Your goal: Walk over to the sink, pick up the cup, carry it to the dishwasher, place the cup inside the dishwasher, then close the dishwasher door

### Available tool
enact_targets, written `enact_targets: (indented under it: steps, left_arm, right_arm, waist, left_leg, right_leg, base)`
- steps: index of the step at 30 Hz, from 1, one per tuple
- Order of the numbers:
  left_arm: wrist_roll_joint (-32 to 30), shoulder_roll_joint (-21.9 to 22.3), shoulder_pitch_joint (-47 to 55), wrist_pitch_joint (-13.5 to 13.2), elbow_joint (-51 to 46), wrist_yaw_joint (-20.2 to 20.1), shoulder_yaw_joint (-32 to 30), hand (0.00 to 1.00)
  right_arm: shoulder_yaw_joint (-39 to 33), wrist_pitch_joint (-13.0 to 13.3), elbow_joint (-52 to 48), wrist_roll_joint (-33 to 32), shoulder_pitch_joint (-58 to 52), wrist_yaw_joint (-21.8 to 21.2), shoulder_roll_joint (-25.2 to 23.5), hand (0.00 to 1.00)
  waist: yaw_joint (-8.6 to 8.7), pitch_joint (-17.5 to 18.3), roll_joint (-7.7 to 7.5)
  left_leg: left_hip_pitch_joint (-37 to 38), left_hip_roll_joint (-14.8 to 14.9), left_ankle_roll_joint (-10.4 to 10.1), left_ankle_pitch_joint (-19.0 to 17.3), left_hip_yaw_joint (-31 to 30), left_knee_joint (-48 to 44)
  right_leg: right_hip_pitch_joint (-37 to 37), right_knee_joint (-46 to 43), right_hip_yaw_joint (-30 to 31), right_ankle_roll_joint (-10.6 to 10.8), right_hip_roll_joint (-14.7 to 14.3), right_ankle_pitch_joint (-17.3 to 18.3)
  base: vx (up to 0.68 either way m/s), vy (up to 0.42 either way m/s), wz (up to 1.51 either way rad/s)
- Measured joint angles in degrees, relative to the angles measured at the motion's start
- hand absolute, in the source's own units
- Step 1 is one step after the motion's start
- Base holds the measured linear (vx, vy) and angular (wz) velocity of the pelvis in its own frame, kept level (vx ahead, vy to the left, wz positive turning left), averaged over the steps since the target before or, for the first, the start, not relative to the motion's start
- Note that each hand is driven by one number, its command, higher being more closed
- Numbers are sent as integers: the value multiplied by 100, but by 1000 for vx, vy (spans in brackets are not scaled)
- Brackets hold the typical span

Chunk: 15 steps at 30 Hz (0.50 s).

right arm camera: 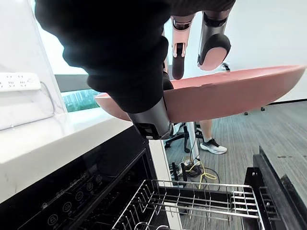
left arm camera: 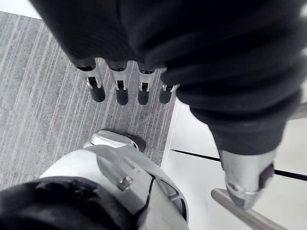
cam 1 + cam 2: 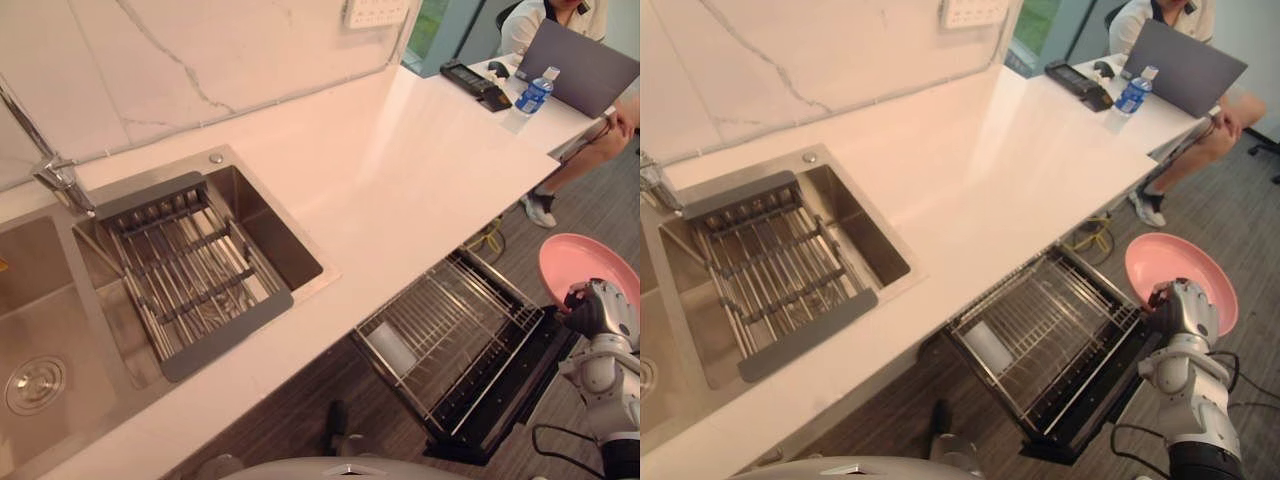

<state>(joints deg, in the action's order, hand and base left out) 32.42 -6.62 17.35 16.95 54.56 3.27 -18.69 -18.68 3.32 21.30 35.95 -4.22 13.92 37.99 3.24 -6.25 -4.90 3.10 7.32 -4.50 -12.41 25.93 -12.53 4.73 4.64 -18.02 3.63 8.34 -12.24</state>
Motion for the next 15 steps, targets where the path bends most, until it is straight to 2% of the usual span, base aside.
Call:
enact_targets:
  steps: [6,9,15]
  left_arm:
    - [-1,16,2,17,5,-8,85,0]
    - [-2,7,1,62,3,-220,134,0]
    - [-17,-3,-99,90,-1,-314,428,0]
  right_arm:
    - [0,1,40,-690,-11,-15,-410,100]
    - [-1,25,225,-951,1,-90,-582,100]
    - [3,-4,803,-1406,78,-119,-737,100]
  waist:
    - [-48,-45,44]
    - [-101,-58,58]
    - [-190,-287,251]
  left_leg:
    - [0,-81,24,53,-63,92]
    - [-2,-120,31,78,-96,160]
    - [-124,-228,105,132,-329,165]
  right_leg:
    - [6,38,-25,-15,76,40]
    - [15,38,-52,-9,109,44]
    - [16,32,-209,89,216,5]
  base:
    - [-61,27,4]
    - [-45,15,7]
    - [-23,28,18]
